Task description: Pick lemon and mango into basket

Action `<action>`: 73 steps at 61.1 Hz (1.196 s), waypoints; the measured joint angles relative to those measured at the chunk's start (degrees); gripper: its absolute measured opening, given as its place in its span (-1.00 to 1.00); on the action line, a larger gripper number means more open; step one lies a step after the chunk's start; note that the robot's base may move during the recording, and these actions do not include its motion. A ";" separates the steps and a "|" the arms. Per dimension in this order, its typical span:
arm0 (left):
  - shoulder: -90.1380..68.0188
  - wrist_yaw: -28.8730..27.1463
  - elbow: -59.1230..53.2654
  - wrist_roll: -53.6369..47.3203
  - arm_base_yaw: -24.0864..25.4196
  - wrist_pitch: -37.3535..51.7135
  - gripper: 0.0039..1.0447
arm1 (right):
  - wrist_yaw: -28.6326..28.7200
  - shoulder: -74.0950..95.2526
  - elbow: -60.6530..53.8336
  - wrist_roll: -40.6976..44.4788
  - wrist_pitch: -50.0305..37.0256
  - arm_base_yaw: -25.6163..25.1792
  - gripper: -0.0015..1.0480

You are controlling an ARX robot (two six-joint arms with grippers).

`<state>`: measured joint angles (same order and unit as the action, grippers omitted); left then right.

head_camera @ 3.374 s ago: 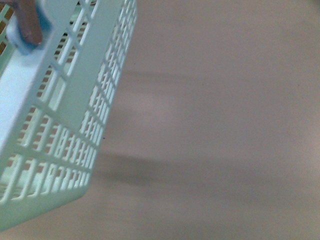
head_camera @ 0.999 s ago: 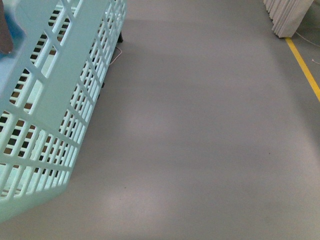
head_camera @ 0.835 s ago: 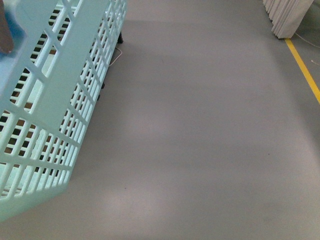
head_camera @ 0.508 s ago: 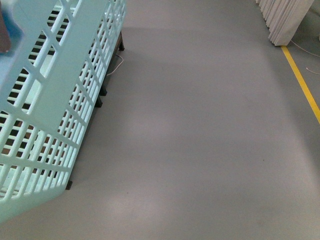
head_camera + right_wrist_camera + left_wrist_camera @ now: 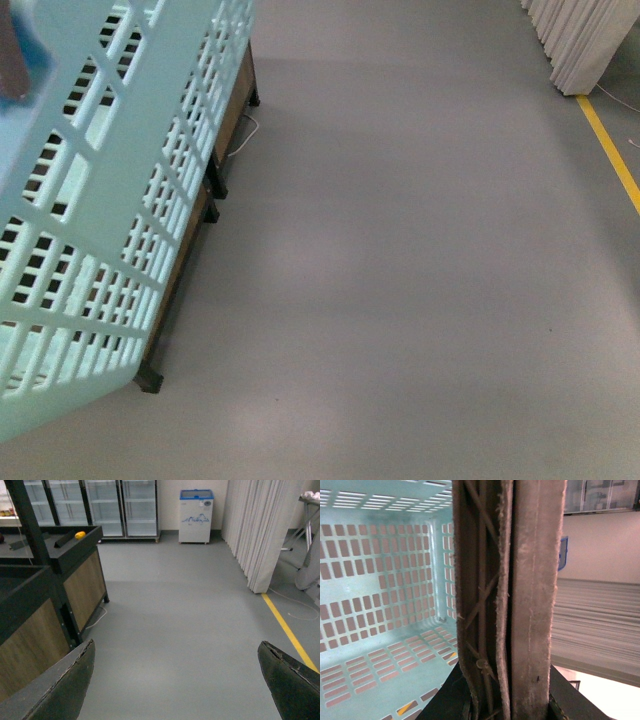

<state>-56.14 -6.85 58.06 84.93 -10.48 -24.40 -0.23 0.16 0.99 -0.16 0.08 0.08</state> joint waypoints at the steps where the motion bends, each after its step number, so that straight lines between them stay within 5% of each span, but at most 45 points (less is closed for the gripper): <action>1: 0.00 0.02 0.00 0.00 0.00 0.00 -0.64 | -0.02 0.02 0.00 0.00 0.00 0.00 0.83; 73: -0.13 0.66 -0.02 0.02 0.00 0.00 -0.64 | 0.22 0.00 0.00 0.00 0.02 0.00 0.83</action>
<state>-56.27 -6.20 58.04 84.95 -10.48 -24.40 -0.01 0.16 0.99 -0.16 0.10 0.08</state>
